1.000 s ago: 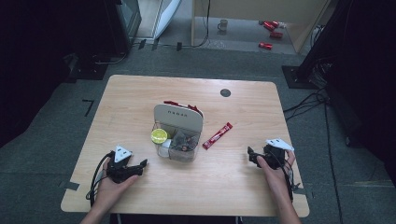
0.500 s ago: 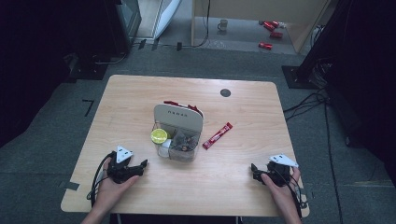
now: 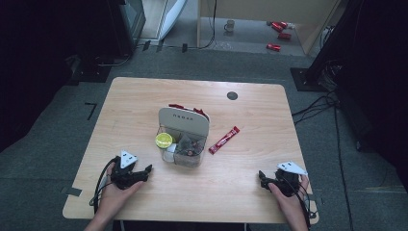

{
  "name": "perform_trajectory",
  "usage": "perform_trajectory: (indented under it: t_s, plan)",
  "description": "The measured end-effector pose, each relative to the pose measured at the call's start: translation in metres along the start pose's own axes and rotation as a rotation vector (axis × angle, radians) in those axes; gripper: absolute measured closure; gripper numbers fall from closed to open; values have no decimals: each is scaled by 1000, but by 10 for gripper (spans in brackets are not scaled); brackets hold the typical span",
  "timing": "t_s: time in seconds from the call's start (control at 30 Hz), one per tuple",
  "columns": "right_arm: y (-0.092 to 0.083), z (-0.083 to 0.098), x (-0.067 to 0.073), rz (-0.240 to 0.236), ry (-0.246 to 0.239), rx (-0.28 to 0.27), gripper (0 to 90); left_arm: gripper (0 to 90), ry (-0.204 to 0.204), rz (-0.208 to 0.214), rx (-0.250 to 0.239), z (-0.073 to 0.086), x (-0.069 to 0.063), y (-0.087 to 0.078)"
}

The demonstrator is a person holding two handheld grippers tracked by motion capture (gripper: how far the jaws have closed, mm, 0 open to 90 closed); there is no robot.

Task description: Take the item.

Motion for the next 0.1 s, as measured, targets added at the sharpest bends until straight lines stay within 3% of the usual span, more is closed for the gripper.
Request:
perform_trajectory:
  t_s: [0.1]
  plan:
    - [0,0,0,0,0,0,126,276,2,0,1,0,0,0]
Point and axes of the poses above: each handheld gripper's, and its own axes: y roughly forward along the jaws, z roughly out of its underside, x roughly to its left, the point moved 3 cm from there along y, roughly forward along the jaws, and after that the axes turned 11 degrees about -z, right-handed, at the moved point
